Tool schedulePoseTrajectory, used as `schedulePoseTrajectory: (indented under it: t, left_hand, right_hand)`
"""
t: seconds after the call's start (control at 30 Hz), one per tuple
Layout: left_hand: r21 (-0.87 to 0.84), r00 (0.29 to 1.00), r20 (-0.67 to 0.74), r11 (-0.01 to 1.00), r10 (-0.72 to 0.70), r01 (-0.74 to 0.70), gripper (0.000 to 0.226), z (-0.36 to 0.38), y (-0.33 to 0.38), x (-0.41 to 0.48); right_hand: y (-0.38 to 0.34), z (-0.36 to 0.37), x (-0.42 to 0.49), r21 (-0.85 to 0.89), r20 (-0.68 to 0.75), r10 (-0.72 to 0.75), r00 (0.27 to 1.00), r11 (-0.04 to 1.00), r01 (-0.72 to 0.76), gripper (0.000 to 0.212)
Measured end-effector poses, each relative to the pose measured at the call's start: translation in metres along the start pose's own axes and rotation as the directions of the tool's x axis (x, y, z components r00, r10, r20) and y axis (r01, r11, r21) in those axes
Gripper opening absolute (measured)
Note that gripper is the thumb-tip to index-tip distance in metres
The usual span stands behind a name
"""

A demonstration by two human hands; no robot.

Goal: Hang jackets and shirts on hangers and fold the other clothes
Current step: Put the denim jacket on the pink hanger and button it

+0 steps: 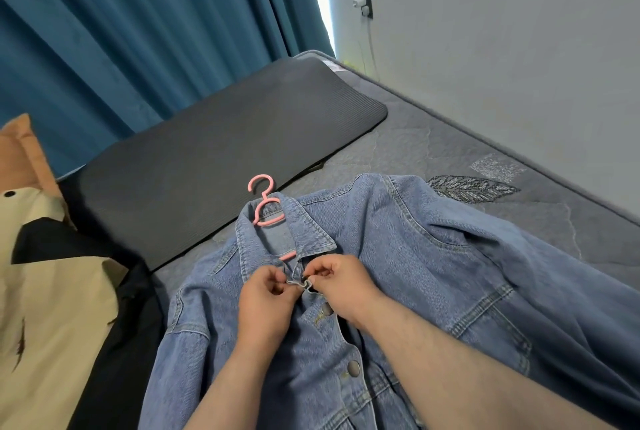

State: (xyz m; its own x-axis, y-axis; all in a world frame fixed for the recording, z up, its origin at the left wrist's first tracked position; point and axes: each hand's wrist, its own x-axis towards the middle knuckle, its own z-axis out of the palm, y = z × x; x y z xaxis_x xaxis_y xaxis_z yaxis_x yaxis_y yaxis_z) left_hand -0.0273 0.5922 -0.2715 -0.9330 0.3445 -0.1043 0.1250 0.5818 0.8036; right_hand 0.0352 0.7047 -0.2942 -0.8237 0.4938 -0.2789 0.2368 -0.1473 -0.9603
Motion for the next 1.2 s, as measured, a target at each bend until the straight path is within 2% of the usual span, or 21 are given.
schedulePoseTrajectory:
  t: [0.2, 0.37, 0.5, 0.63, 0.67, 0.8, 0.87, 1.03, 1.2]
  left_hand:
    - [-0.062, 0.994, -0.109, 0.998, 0.011, -0.018, 0.025, 0.004, -0.003, -0.006]
    - [-0.094, 0.992, -0.129, 0.995, 0.017, -0.029, 0.02, 0.007, -0.005, -0.008]
    - [-0.108, 0.985, -0.164, 0.991, 0.056, -0.074, 0.025, 0.012, 0.001, -0.015]
    - [-0.035, 0.983, -0.165, 0.995, 0.083, -0.09, 0.03, 0.016, 0.002, -0.016]
    - [0.0, 0.981, -0.164, 0.995, 0.099, -0.1, 0.029, 0.016, 0.002, -0.017]
    - [0.075, 0.975, -0.182, 0.99, 0.13, -0.118, 0.025, 0.02, 0.001, -0.02]
    - [0.087, 0.972, -0.193, 0.989, 0.132, -0.117, 0.024, 0.022, -0.001, -0.019]
    - [0.074, 0.97, -0.197, 0.988, 0.144, -0.132, 0.022, 0.025, -0.004, -0.019]
    - [-0.005, 0.98, -0.191, 0.998, 0.059, -0.061, 0.018, 0.027, -0.002, -0.012]
  right_hand:
    - [0.003, 0.0, 0.001, -0.034, -0.008, -0.031, 0.999, 0.999, 0.03, 0.037]
    - [0.007, 0.003, 0.001, -0.059, -0.048, -0.051, 0.998, 0.997, 0.048, 0.035]
    - [0.004, 0.001, -0.001, -0.066, -0.04, -0.022, 0.999, 0.998, 0.02, 0.035]
    - [-0.003, -0.003, -0.004, 0.041, -0.003, 0.065, 0.998, 0.997, -0.065, 0.02]
    - [-0.004, -0.003, -0.004, 0.041, 0.007, 0.069, 0.998, 0.997, -0.07, 0.023]
    - [-0.007, 0.001, 0.001, -0.139, -0.059, 0.054, 0.997, 0.988, -0.061, 0.018]
    - [-0.008, 0.002, 0.002, -0.153, -0.079, 0.066, 0.995, 0.985, -0.078, 0.016]
    - [-0.01, 0.002, 0.003, -0.138, -0.079, 0.104, 0.991, 0.984, -0.114, 0.021]
    - [-0.007, 0.005, 0.008, -0.127, -0.097, 0.113, 0.989, 0.984, -0.125, 0.029]
